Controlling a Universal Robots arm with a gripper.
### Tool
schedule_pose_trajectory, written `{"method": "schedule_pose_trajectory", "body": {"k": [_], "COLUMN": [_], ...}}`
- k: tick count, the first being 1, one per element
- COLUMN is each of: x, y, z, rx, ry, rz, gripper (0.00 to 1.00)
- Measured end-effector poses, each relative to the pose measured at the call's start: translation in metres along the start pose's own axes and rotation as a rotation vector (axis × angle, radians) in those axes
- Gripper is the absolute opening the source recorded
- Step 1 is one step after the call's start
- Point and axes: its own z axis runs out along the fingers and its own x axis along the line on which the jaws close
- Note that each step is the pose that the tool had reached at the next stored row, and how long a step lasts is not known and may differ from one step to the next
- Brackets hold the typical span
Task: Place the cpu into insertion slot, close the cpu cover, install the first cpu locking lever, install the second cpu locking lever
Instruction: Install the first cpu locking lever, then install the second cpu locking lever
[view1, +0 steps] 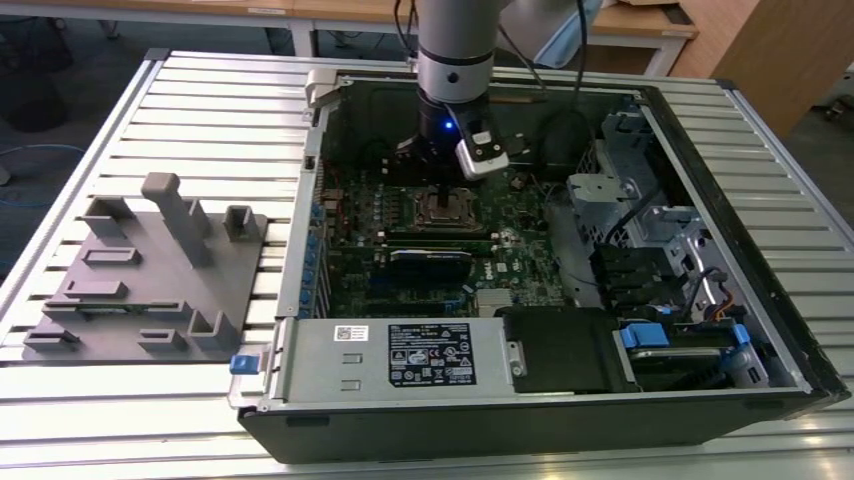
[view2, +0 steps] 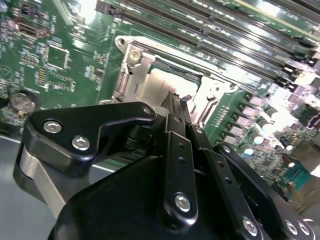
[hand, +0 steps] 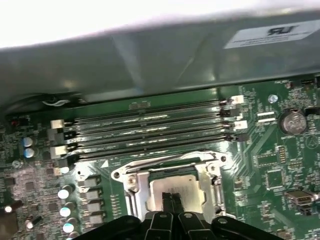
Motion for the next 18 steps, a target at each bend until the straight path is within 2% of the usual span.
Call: {"method": "schedule_pose_trajectory", "body": {"k": [4, 9, 16, 18], "x": [-0.0011, -0.0016, -0.0016, -0.0017], "y": [0.0001, 0.0001, 0.0001, 0.0], "z": [-0.0014, -0.0104, -0.011, -0.0133], "rx": [0.0002, 0.0002, -0.0001, 0.0], "ry": [0.0001, 0.0, 0.0, 0.0], "rz": [0.0, 0.0, 0.0, 0.0], "gripper": [0.11, 0.11, 0.11, 0.11]}}
